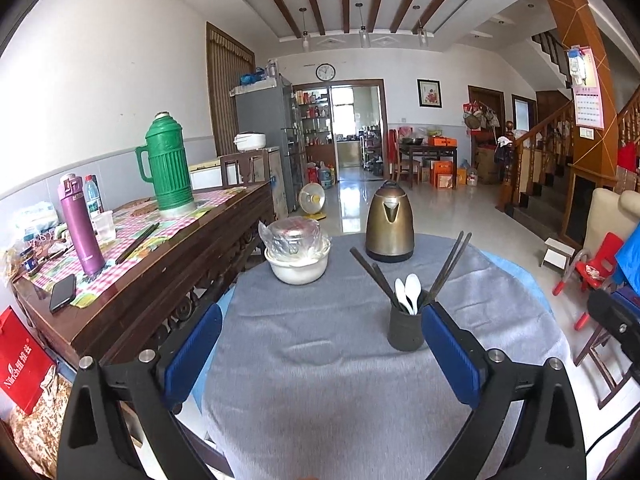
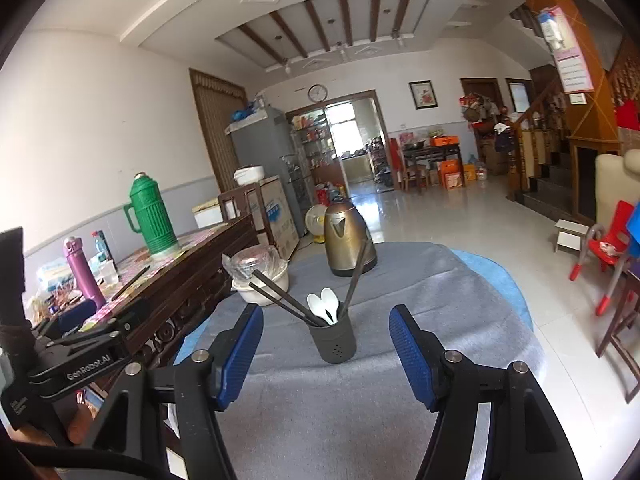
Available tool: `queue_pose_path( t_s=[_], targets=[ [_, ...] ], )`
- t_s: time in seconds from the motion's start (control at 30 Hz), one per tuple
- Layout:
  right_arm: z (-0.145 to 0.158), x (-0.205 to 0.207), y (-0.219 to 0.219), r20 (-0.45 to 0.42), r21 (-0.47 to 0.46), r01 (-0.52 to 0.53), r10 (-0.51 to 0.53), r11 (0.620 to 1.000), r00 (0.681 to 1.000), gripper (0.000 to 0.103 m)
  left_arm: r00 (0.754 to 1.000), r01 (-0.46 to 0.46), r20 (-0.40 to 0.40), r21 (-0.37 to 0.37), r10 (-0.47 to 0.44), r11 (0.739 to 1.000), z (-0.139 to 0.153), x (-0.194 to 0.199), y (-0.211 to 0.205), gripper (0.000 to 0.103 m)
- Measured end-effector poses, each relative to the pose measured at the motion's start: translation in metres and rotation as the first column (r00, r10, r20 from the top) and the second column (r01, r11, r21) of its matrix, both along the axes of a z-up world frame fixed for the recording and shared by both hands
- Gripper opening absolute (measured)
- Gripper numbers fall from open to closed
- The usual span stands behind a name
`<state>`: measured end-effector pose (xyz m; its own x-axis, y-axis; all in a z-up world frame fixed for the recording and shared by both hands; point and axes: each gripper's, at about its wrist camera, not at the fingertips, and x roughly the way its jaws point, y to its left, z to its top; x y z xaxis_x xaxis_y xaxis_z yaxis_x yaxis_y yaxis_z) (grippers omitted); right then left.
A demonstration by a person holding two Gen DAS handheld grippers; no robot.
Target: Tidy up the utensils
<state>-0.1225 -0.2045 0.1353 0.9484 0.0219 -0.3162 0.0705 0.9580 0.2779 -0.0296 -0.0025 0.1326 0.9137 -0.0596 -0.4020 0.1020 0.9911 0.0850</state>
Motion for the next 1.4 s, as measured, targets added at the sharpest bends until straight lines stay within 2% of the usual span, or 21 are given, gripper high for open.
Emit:
queue_pose_path(
  t_s=[0.2, 0.37, 0.47, 0.87, 1.4],
  targets=[
    [-0.003, -0.02, 0.001, -0.008, 0.022, 0.01, -0.01, 1.0, 1.0, 0.069, 1.0, -0.003, -0.005, 0.002, 0.003, 1.0, -0.002, -0.022, 0.002, 0.1],
    [-0.003, -0.036, 0.011, -0.001, 0.01, 0.002, -0.002, 1.0, 1.0, 0.069, 1.0, -0.004, 0.027, 0.024, 0.004, 1.0, -0.002, -0.042, 0.006, 0.1],
    [-0.007, -0.037, 0.017, 0.001, -0.018, 0.014, -0.014, 1.0, 1.0, 0.069, 1.0, -0.016, 0.014, 0.025, 0.016, 1.0, -0.004, -0.041, 0.008, 0.1],
    [-0.022, -0.038, 0.03, -0.015, -0.017, 0.0, 0.0, 1.0, 1.0, 0.069, 1.0, -0.023, -0.007, 0.028, 0.023, 0.999, -0.014, -0.042, 0.012, 0.1],
    [-0.023, -0.04, 0.03, -0.014, -0.017, -0.003, 0.003, 1.0, 1.0, 0.069, 1.0, -0.028, -0.013, 0.024, 0.029, 0.999, -0.015, -0.043, 0.015, 0.1]
  ],
)
